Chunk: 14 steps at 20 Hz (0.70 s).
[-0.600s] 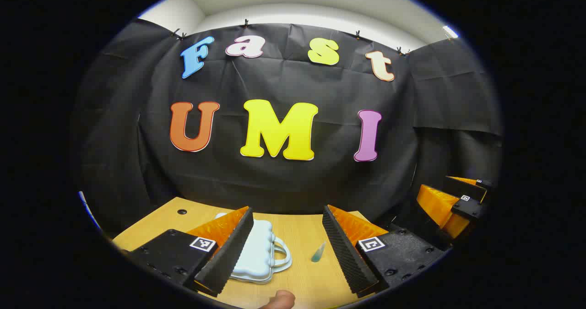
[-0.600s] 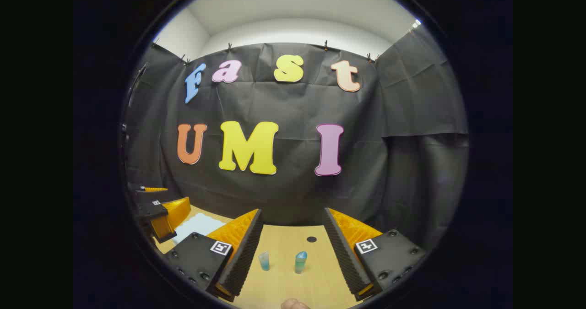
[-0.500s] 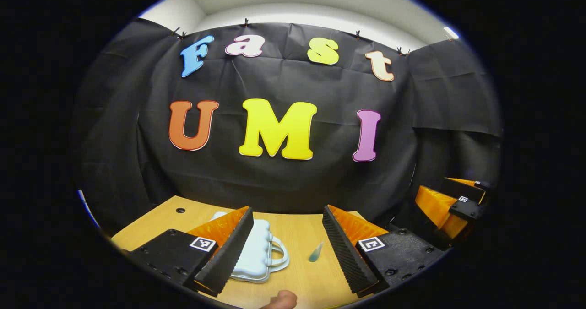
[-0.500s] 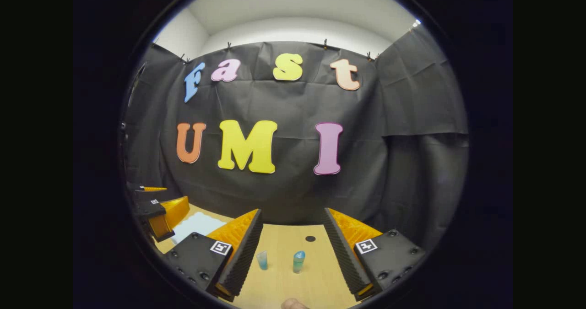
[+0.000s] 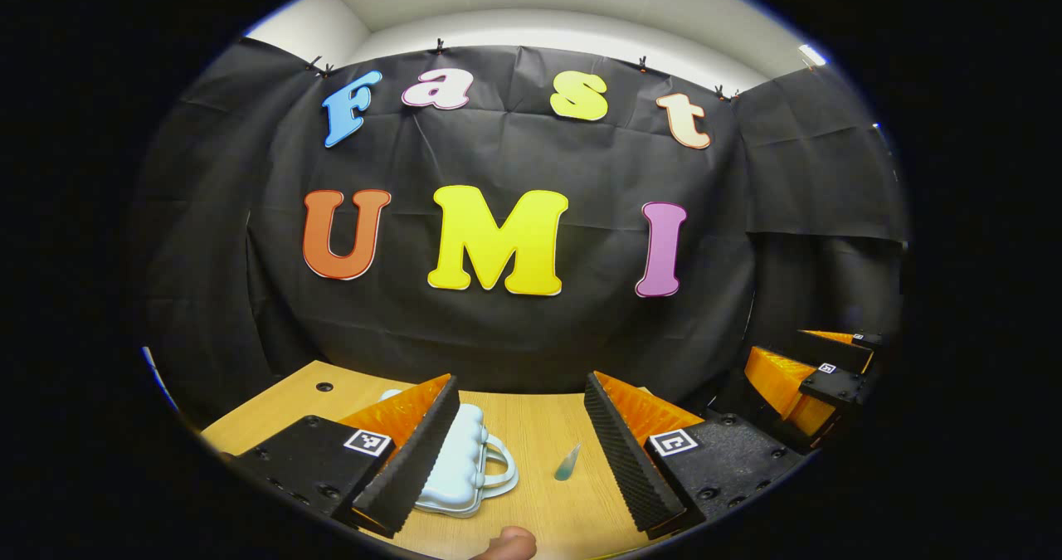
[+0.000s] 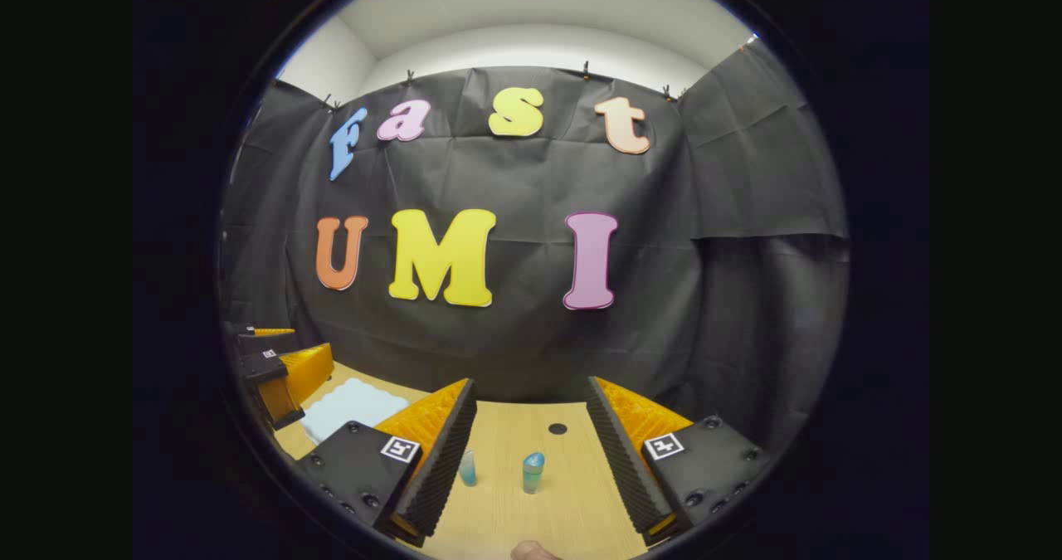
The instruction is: First open the suitcase, pack the skin care products into it, and then close the suitcase.
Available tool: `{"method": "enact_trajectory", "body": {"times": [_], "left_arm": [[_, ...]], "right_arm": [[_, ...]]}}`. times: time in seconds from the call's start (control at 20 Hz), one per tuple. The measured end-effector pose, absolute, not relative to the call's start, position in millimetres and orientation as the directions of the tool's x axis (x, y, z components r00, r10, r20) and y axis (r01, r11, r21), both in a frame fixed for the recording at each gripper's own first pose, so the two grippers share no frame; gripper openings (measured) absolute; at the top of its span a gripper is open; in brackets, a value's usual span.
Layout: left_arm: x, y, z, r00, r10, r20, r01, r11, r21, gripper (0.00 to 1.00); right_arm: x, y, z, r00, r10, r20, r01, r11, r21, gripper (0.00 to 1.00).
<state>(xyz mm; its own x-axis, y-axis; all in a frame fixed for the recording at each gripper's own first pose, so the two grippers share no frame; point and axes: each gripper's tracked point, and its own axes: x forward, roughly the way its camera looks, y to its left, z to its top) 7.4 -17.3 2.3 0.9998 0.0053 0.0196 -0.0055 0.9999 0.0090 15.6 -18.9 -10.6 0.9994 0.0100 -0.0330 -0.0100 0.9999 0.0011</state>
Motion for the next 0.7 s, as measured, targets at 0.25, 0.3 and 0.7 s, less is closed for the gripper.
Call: {"method": "enact_trajectory", "body": {"times": [0.25,0.3,0.7], "left_arm": [[13.6,-20.9,-5.8,1.000,0.004,-0.010,-0.004,1.000,0.000,0.97],[14.7,-21.8,-8.6,1.000,0.001,-0.019,-0.002,1.000,-0.007,0.97],[49.7,16.5,-52.9,0.993,0.111,-0.030,-0.103,0.977,0.187,0.97]], "right_arm": [[20.6,-15.8,-14.1,0.999,0.029,-0.041,-0.029,1.000,-0.011,0.80],[21.1,-15.0,-14.7,0.999,0.033,-0.042,-0.034,0.999,-0.013,0.80],[38.6,-47.0,-30.6,0.997,-0.025,-0.077,0.023,0.999,-0.026,0.80]]}}
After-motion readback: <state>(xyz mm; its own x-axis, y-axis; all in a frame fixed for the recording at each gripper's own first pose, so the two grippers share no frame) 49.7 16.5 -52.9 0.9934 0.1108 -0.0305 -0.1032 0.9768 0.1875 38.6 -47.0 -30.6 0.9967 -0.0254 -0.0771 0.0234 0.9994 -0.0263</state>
